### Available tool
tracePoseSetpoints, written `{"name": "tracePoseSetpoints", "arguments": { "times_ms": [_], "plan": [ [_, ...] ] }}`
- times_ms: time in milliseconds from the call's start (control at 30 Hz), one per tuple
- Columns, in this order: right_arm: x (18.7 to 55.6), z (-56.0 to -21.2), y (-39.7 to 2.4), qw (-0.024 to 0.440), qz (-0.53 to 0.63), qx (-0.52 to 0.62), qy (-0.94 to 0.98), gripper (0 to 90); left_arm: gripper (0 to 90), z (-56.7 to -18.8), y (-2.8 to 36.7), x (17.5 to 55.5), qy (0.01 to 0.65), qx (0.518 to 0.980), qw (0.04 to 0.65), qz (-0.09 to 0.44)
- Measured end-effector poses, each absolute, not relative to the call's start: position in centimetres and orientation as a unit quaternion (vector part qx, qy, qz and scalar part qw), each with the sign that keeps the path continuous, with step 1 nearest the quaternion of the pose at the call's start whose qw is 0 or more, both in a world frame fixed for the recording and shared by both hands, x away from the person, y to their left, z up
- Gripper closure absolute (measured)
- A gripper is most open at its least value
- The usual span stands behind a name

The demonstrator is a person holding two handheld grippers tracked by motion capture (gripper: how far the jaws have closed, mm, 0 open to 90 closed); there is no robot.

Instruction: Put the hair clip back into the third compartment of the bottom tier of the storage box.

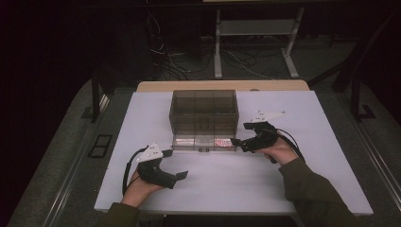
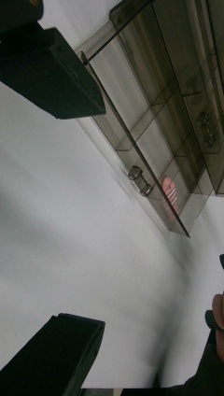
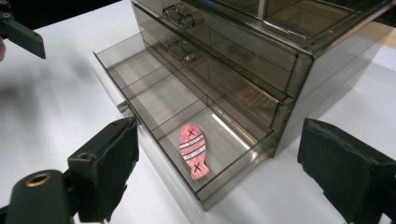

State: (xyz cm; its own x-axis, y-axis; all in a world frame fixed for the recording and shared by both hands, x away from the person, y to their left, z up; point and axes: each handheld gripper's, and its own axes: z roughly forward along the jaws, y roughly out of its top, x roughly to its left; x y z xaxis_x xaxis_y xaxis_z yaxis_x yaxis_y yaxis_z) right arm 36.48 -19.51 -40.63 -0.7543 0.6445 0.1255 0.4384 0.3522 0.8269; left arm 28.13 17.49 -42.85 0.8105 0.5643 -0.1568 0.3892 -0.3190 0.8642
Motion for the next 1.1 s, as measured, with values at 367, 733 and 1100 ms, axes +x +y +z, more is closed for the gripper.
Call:
{"name": "tracePoseSetpoints", "arguments": {
  "times_ms": [367, 733, 1100],
  "plan": [
    [35.6, -40.8, -20.1, 0.132, 0.459, 0.339, 0.811, 11.7, 0.0, -42.8, 17.5, 28.1, 0.295, 0.808, 0.503, 0.087],
    [34.7, -41.0, -21.6, 0.144, 0.46, 0.348, 0.804, 11.7, 0.0, -42.9, 17.6, 28.1, 0.294, 0.808, 0.502, 0.088],
    [33.2, -41.4, -22.9, 0.148, 0.457, 0.35, 0.804, 11.7, 0.0, -42.9, 17.6, 28.1, 0.294, 0.809, 0.501, 0.089]
  ]
}}
